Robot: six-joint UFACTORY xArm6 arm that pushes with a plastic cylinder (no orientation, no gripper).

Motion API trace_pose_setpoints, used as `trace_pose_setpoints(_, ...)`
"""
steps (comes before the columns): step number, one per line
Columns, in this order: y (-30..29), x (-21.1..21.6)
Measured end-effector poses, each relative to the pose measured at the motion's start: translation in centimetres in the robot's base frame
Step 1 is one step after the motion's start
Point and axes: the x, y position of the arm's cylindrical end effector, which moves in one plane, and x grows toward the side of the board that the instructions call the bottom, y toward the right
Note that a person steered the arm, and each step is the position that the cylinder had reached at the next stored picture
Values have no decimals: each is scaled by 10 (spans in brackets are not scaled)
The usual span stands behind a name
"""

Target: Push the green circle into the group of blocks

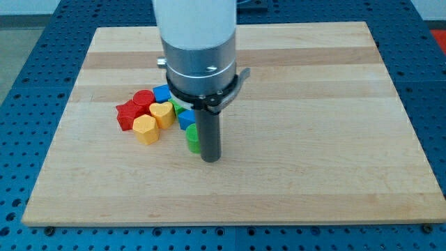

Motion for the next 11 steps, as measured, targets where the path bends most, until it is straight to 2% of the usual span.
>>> trace_pose_setpoints(1,9,4)
trace_pose_setpoints(2,62,5)
trace_pose_setpoints(3,70,-16)
trace_pose_setpoints(7,-25,-21)
trace_pose_setpoints(8,-28,-21)
trace_pose_setpoints(10,-31,14)
trace_pose_setpoints(11,-51,13)
